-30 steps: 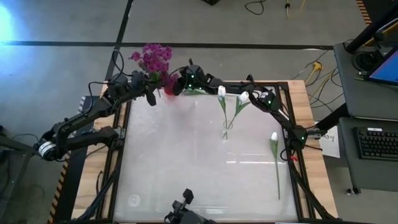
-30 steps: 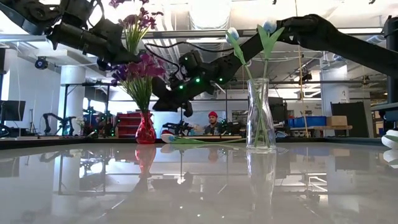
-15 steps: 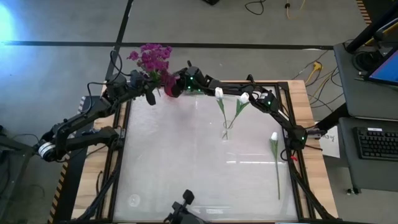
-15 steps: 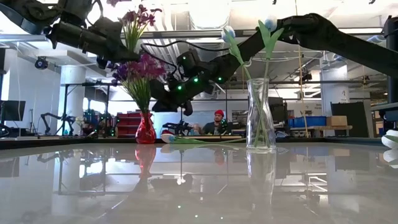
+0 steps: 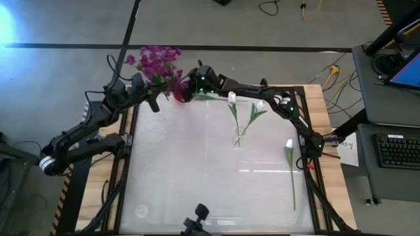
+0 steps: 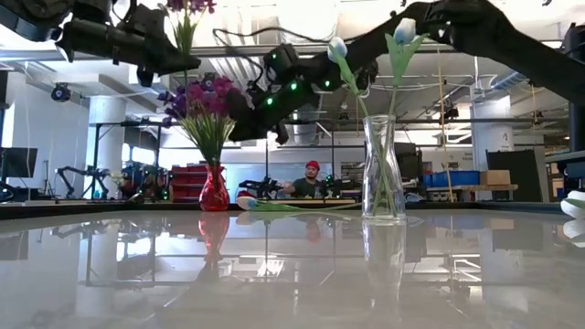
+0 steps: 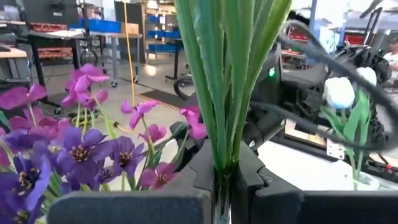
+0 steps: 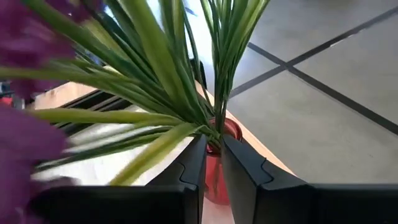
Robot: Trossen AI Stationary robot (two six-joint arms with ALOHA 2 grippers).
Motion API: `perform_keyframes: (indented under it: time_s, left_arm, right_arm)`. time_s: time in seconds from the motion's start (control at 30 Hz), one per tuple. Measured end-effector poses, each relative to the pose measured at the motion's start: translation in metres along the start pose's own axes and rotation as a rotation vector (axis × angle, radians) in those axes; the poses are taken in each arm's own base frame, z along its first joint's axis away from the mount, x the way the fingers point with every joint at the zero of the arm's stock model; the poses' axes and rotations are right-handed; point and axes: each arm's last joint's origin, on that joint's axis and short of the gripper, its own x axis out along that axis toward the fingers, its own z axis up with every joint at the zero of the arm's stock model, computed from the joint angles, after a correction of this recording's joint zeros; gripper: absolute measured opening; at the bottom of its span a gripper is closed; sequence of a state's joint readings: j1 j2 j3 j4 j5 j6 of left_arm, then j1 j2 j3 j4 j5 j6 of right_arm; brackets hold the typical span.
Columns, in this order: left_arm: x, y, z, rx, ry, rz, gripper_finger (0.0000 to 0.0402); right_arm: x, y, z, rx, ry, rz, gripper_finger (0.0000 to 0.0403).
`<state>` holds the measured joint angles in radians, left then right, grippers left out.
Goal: Sort flowers into vase by color
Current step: Put the light purple flower into the red vase
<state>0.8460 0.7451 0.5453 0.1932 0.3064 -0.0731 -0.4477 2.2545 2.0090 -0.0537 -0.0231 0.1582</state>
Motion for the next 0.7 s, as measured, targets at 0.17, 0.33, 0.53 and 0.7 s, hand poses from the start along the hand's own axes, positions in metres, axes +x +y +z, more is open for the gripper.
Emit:
perform_keyframes:
  time_s: [0.17,0.33,0.53,0.7]
  left_arm:
    - [-0.003,-0.003,0.002,-0.014,-0.011,-0.047,0.0]
    - [-0.006,-0.007,0.004,-0.026,-0.019,-0.133,0.0]
    - [-0.01,-0.013,0.008,-0.023,-0.039,-0.171,0.0]
    - [-0.009,-0.025,0.007,-0.023,-0.036,-0.261,0.0]
  right_arm:
    - [-0.018,0.002,0.015,-0.018,0.032,-0.006,0.0043]
    - [-0.035,0.005,0.032,-0.053,0.023,-0.004,0.0043]
    - [-0.053,0.009,0.052,-0.108,-0.023,0.001,0.0043]
    - [-0.089,0.014,0.085,-0.175,-0.107,0.005,0.0043]
